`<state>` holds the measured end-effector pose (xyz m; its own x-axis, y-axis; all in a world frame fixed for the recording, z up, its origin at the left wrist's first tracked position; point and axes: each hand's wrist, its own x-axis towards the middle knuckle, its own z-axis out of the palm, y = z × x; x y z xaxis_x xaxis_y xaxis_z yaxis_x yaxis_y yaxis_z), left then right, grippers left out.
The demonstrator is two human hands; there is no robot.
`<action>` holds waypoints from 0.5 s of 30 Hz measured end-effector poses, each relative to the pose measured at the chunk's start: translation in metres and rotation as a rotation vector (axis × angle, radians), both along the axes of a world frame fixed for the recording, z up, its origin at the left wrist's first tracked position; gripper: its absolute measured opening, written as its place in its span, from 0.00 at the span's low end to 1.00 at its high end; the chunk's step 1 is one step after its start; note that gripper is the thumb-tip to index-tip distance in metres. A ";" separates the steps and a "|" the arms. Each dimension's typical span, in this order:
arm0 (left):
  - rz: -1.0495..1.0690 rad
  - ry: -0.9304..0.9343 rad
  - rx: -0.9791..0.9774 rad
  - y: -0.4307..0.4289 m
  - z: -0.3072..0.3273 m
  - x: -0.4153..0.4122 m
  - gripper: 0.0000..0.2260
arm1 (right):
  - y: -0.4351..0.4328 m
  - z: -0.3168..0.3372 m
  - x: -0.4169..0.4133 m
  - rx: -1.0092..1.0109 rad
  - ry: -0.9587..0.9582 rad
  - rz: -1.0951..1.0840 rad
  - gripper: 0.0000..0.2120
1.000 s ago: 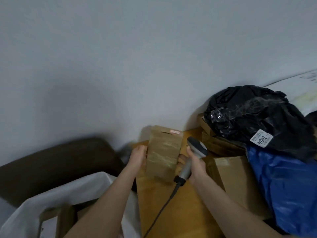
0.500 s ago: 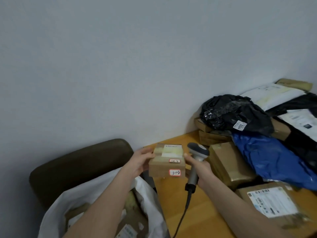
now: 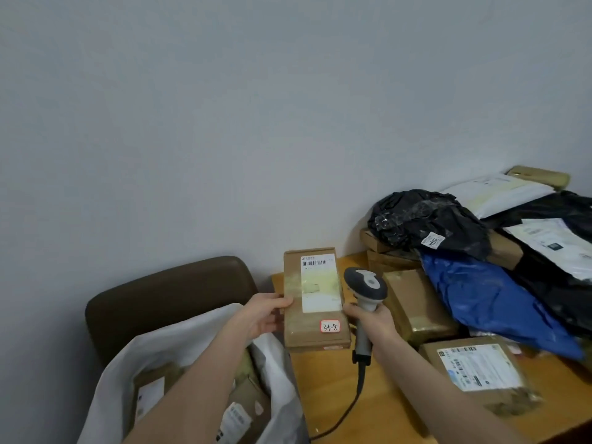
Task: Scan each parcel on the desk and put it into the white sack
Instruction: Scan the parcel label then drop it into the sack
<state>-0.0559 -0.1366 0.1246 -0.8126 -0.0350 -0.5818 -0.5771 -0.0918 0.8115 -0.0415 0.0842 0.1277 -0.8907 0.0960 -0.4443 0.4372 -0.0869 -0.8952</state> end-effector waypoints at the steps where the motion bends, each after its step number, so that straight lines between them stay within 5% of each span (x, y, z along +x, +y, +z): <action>1: 0.015 0.024 0.002 0.004 0.000 0.004 0.12 | 0.003 -0.001 0.002 0.003 0.014 -0.016 0.10; 15: 0.165 0.113 -0.145 0.030 -0.037 0.046 0.28 | 0.001 0.010 0.072 0.054 0.046 0.092 0.09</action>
<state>-0.0103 -0.1069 0.0874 -0.8485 -0.2495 -0.4667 -0.4686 -0.0554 0.8817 0.0307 0.0853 0.1372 -0.9163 0.0354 -0.3989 0.3992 0.0012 -0.9169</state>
